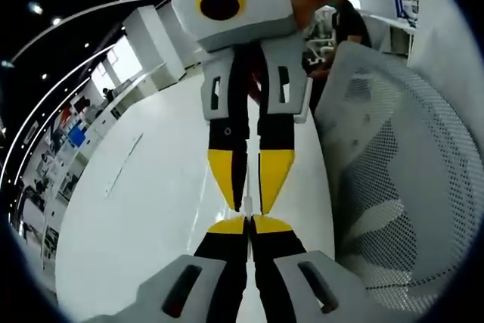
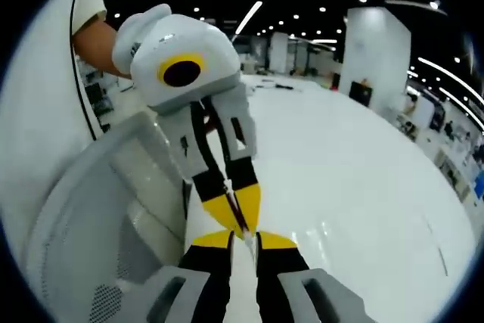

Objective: Open the resealable bag by pulling the two sides of the seal apart until the entire bag opening is separated and visibly accessible.

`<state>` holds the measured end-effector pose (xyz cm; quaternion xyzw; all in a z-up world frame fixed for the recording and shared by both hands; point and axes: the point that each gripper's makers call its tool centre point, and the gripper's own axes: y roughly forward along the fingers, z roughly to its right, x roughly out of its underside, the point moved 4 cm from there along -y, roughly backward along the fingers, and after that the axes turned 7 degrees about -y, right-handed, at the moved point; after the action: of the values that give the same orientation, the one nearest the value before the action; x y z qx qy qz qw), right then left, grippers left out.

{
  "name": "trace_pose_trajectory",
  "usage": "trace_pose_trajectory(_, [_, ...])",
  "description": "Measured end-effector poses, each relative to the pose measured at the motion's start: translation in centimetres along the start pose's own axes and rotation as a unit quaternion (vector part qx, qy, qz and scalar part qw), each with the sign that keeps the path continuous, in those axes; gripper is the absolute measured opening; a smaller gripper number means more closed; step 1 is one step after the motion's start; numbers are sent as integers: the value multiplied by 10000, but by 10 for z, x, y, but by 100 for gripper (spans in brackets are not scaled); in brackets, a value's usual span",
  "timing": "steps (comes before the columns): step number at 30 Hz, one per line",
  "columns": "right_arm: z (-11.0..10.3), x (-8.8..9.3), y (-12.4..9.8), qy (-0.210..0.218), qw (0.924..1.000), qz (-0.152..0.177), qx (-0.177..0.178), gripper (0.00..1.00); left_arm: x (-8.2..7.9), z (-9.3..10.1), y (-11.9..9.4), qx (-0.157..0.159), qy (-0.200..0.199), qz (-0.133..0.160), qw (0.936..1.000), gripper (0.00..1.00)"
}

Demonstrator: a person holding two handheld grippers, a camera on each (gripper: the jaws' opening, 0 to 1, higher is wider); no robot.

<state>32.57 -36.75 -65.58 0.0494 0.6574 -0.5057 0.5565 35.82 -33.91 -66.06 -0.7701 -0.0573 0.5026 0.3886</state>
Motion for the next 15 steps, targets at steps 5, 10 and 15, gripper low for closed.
trace_pose_trajectory(5, [0, 3, 2, 30, 10000, -63, -58, 2, 1, 2, 0, 57, -16, -25, 10000, 0])
trace_pose_trajectory(10, [0, 8, 1, 105, 9997, -207, -96, 1, 0, 3, 1, 50, -121, 49, 9999, 0])
trace_pose_trajectory(15, [-1, 8, 0, 123, 9996, -218, -94, 0, 0, 3, 1, 55, -143, 56, 9999, 0])
